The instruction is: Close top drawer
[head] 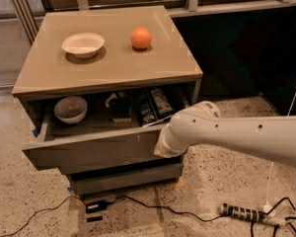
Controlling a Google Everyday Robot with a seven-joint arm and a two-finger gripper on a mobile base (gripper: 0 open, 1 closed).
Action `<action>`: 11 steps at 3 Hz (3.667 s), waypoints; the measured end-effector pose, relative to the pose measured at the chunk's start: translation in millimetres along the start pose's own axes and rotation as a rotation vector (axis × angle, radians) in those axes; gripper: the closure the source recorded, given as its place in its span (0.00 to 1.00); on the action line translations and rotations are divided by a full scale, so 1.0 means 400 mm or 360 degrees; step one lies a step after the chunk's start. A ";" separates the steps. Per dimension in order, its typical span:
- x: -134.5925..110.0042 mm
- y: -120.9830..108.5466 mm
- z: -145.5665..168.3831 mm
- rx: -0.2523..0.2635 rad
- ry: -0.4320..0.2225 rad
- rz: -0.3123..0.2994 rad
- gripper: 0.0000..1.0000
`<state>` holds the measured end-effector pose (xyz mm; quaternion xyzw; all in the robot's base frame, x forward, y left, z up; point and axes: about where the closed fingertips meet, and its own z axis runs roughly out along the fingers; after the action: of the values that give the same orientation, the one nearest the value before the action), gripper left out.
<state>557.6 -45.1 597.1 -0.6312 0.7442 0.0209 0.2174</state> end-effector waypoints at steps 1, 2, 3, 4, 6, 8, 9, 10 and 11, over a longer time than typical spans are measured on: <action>0.005 -0.024 0.022 0.0041 0.0015 -0.0022 1.00; 0.012 -0.076 0.039 0.0088 0.0039 -0.0036 1.00; 0.009 -0.147 0.048 0.0152 0.0060 -0.0061 1.00; 0.003 -0.188 0.048 0.0192 0.0067 -0.0074 1.00; -0.025 -0.299 0.044 0.0338 0.0088 -0.0124 1.00; -0.014 -0.303 0.069 0.0327 0.0102 -0.0111 1.00; -0.006 -0.290 0.054 0.0276 0.0099 -0.0075 1.00; 0.009 -0.244 0.026 0.0165 0.0104 -0.0035 1.00; 0.021 -0.197 0.010 0.0073 0.0115 -0.0008 1.00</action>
Offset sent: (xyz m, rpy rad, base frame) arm 0.0609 -0.0132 -0.0092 -0.0589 -0.0905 -0.0165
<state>632.6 -67.5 609.7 -0.6283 0.7503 -0.0195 0.2048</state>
